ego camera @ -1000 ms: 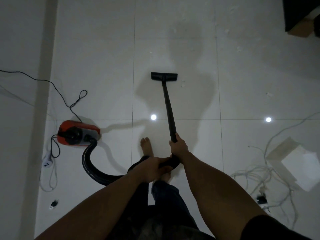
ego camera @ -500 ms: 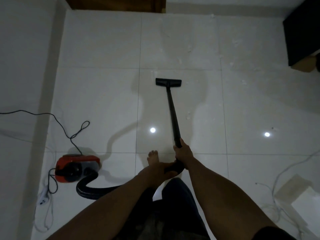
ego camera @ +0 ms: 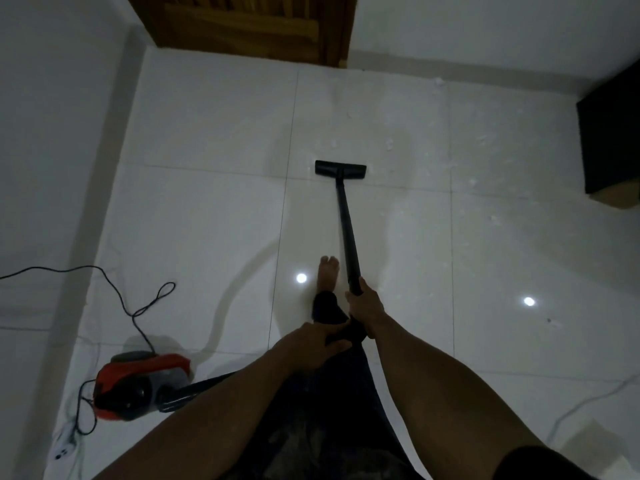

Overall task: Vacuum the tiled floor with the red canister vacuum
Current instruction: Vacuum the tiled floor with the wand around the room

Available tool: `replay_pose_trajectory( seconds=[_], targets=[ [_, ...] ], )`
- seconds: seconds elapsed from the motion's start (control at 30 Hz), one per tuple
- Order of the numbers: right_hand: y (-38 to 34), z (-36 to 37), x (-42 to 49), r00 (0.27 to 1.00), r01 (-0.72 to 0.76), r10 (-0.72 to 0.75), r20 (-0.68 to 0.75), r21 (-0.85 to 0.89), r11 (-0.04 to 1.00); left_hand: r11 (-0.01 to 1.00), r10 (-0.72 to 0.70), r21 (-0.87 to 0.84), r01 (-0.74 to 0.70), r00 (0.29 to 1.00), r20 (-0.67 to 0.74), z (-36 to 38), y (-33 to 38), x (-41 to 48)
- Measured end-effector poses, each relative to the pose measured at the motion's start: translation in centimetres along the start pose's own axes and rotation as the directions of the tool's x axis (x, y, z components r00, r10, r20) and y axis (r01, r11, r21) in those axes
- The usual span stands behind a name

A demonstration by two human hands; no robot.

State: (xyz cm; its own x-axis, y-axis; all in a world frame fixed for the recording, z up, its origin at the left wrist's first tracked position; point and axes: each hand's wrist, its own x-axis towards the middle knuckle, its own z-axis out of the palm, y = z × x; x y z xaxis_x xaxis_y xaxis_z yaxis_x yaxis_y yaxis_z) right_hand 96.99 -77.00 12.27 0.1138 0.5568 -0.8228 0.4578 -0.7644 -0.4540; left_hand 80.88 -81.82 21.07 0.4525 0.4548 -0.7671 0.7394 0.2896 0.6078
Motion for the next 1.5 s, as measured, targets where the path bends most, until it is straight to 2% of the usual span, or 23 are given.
replay_pose_trajectory(
  seconds=[0.2,0.37,0.5,0.67,0.97,1.2,1.3,1.5],
  targets=[
    [-7.0,-2.7,6.6,0.999,0.034,-0.034,0.001,-0.007,0.999,1.0,-0.003,-0.02,0.002,0.999,-0.047,-7.8,2.7,4.9],
    [-13.1,-5.6,11.0,1.0,0.004,-0.004,-0.012,0.002,1.0,0.998,-0.013,-0.056,0.011,0.999,-0.043,-13.9,5.3,9.0],
    [-17.7,-7.9,16.0,0.998,-0.054,0.053,0.017,0.058,0.997,0.995,-0.01,-0.104,-0.001,0.994,-0.106,-18.9,7.2,12.9],
    [-23.3,-9.7,23.1,1.0,-0.011,0.011,0.001,-0.011,1.0,0.99,-0.035,-0.142,0.012,0.986,-0.161,-25.2,8.4,18.0],
    [-32.6,-11.3,30.3,0.999,-0.001,0.002,-0.034,0.014,1.0,0.979,-0.082,-0.204,0.022,0.953,-0.291,-33.9,9.5,23.6],
    [-36.0,-11.2,32.1,0.998,0.036,-0.036,-0.056,0.001,0.999,0.976,-0.1,-0.217,0.027,0.938,-0.331,-36.5,9.1,24.6],
    [-36.4,-10.8,30.9,0.997,0.035,-0.031,-0.077,0.058,0.998,0.978,-0.107,-0.208,0.033,0.929,-0.354,-36.3,8.6,23.6],
    [-32.9,-9.8,25.8,0.995,0.032,-0.023,-0.096,0.091,0.995,0.985,-0.079,-0.172,0.021,0.939,-0.335,-32.8,8.2,19.7]
  ],
)
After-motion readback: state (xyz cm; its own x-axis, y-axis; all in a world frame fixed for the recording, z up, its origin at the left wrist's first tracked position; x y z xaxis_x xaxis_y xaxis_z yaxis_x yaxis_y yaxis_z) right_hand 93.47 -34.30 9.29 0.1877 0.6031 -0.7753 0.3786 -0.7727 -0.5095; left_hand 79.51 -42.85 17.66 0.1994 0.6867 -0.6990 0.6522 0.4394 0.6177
